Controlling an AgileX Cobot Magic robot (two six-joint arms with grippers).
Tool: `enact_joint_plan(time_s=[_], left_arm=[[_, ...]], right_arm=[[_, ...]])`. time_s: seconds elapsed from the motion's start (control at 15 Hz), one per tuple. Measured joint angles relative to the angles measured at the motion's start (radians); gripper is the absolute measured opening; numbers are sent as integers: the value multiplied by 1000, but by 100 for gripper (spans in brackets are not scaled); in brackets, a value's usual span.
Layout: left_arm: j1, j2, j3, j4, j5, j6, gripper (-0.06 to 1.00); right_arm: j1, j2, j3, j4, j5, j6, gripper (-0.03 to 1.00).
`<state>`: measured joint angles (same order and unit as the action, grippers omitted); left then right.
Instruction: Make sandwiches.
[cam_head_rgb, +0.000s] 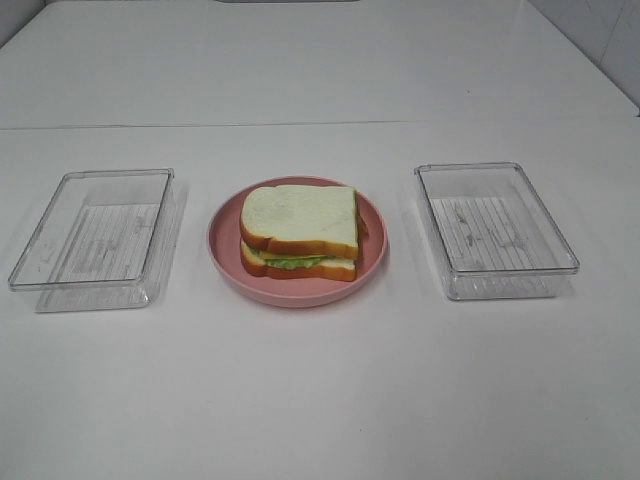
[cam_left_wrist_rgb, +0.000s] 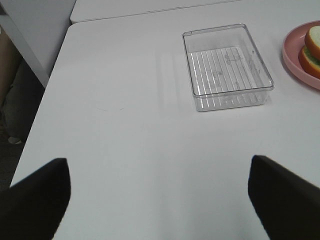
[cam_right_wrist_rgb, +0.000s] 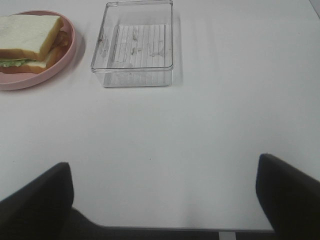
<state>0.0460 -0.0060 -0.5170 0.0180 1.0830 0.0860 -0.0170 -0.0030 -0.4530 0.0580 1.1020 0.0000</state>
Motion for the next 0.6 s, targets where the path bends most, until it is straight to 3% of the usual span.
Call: enact_joint_plan(time_s=[0.6], left_arm=[[28,0,0,-10,-1,0,88]], right_arm=[[0,0,0,1,0,0,95]])
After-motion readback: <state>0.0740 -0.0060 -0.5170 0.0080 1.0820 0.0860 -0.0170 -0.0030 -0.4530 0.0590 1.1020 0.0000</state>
